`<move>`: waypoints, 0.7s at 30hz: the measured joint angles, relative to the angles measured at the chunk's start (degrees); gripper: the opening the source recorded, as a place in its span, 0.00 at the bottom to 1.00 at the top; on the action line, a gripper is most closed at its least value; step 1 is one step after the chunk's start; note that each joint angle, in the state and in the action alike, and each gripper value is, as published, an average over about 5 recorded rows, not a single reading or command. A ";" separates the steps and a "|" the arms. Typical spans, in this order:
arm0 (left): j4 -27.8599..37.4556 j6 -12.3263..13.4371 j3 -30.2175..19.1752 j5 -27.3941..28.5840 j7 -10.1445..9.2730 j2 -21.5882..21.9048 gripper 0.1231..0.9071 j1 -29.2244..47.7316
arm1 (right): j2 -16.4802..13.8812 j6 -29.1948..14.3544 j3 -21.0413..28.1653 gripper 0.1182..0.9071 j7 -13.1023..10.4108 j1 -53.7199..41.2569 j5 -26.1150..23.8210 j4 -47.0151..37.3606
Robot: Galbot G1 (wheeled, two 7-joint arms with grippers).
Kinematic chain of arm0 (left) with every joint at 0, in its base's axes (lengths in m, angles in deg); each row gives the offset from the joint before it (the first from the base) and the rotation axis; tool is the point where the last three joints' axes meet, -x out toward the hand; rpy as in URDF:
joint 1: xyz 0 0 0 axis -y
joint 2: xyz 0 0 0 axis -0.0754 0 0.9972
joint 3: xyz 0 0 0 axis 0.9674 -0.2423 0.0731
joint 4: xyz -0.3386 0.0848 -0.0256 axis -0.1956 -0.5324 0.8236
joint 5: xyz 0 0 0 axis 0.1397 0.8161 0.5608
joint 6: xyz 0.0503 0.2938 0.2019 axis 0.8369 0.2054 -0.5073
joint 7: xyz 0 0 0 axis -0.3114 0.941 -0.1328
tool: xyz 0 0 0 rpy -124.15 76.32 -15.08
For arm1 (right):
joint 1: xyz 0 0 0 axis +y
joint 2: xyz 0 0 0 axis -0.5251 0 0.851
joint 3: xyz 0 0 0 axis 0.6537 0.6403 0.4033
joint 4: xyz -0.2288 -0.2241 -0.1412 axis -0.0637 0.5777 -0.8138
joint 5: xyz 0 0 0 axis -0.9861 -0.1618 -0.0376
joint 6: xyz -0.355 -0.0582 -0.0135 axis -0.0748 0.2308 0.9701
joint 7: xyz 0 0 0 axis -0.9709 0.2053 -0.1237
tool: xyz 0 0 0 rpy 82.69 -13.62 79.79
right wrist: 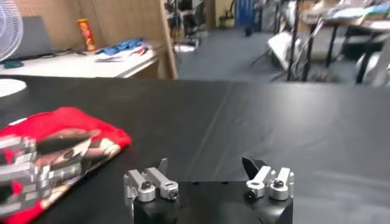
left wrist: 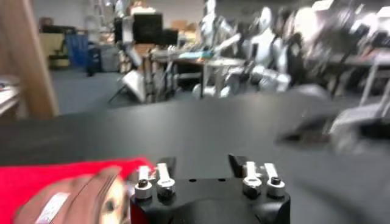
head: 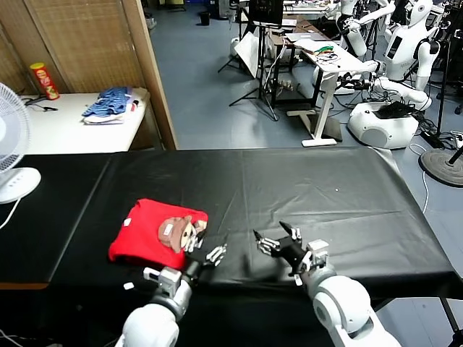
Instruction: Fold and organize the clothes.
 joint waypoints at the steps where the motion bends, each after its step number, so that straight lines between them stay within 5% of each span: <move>1: -0.47 0.73 0.31 -0.67 0.53 0.39 0.77 0.04 | 0.04 0.55 0.58 0.86 -0.40 -0.66 1.67 -0.47; 8: -3.51 6.91 4.99 2.82 0.08 4.90 0.86 -1.14 | 3.67 2.12 7.94 0.86 -1.06 -8.64 7.69 -7.10; 15: -5.83 8.88 9.95 3.37 0.10 7.31 0.86 -3.45 | 8.96 2.53 16.32 0.86 -0.63 -16.36 9.68 -17.66; 18: -6.50 9.12 11.38 2.93 0.08 7.45 0.86 -4.16 | 10.80 1.83 18.56 0.80 -0.12 -17.84 9.46 -21.03; 21: -6.88 9.50 12.48 2.50 0.03 7.61 0.86 -4.84 | 11.72 -0.25 19.85 0.63 0.83 -18.30 6.80 -22.84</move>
